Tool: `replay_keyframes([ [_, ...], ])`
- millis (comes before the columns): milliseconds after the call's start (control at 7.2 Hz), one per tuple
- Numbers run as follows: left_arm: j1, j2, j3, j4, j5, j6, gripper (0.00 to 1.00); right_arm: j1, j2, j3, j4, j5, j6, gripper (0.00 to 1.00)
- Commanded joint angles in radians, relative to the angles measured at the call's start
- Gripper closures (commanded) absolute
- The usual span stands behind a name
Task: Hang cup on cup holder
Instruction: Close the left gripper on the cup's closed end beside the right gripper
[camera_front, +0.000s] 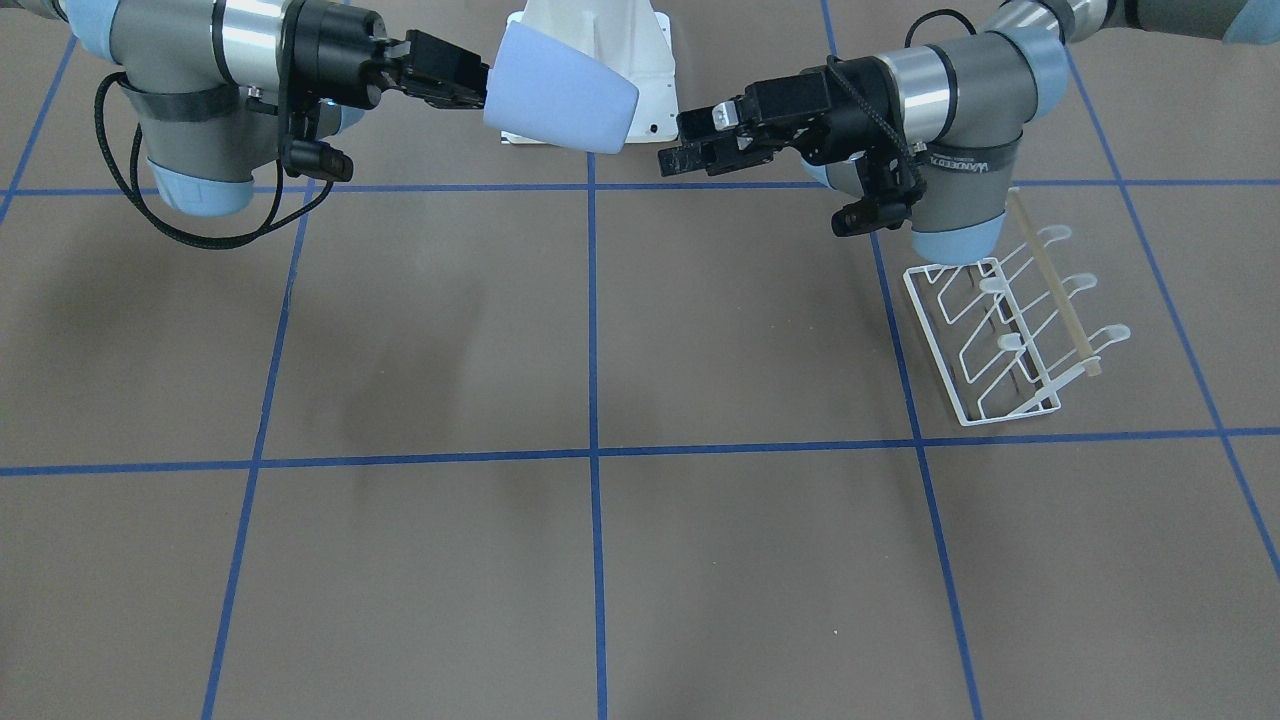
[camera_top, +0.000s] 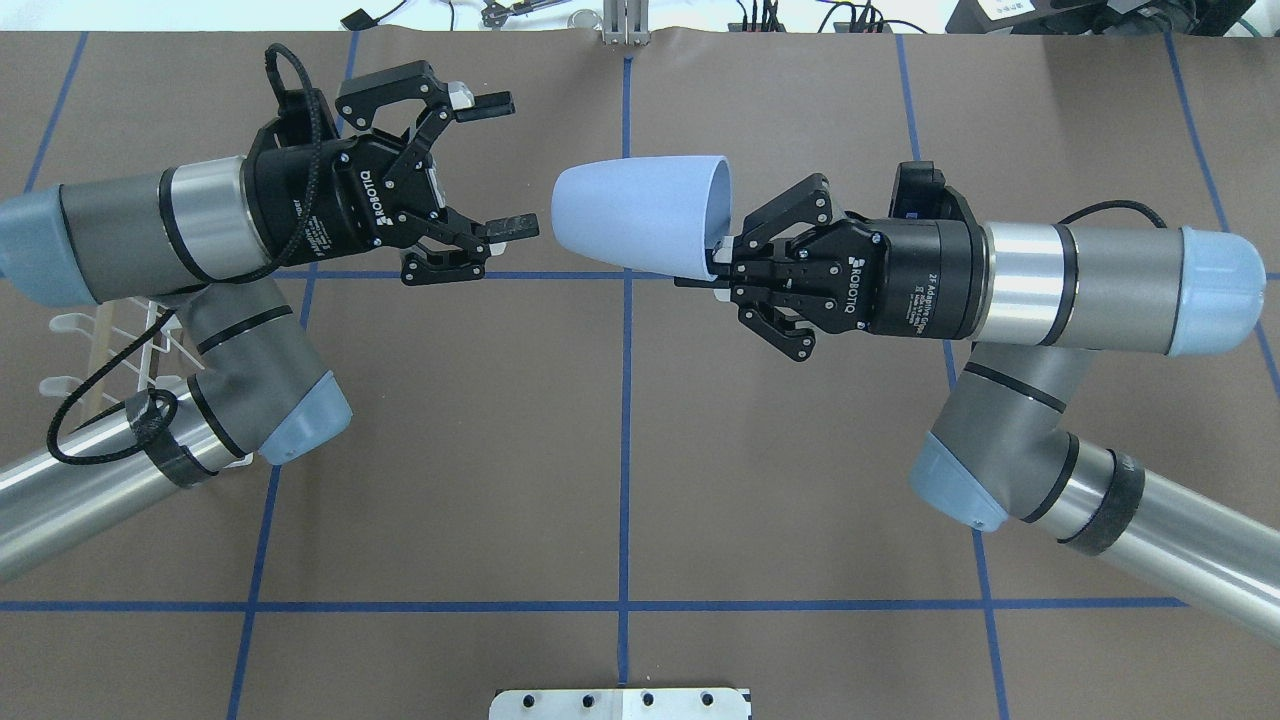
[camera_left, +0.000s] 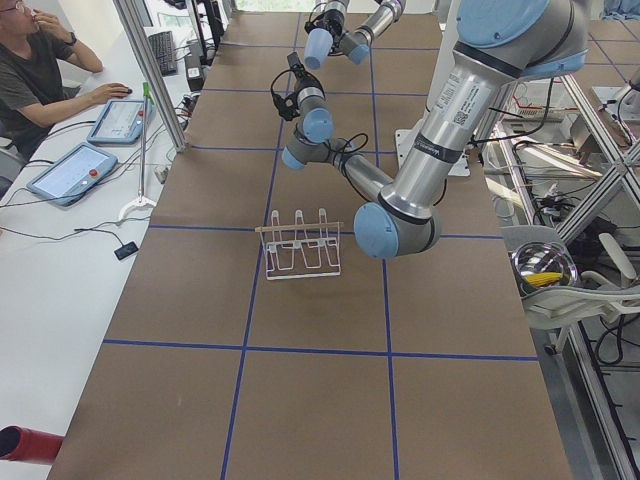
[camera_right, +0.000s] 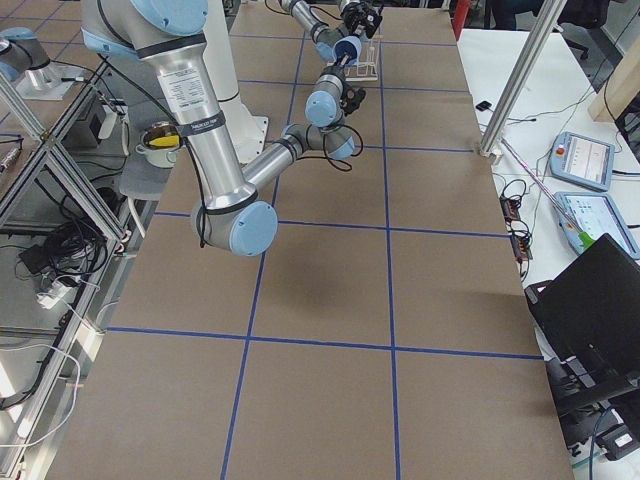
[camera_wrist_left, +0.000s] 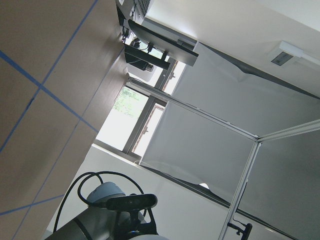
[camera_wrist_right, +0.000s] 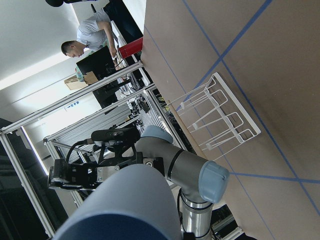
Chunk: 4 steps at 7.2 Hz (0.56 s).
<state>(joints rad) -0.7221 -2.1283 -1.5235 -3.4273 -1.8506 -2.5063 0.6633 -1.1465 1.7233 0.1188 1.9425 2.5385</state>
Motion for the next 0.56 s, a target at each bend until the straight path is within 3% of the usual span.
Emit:
replay_keyframes([
  [0,0.009,-0.005,-0.009,0.000,0.005,-0.008,0.02,-0.025,0.005,-0.001,0.012,-0.048,0.014,1.00],
  [417,0.021,-0.015,-0.009,0.000,0.005,-0.008,0.02,-0.039,0.011,-0.001,0.021,-0.053,0.013,1.00],
])
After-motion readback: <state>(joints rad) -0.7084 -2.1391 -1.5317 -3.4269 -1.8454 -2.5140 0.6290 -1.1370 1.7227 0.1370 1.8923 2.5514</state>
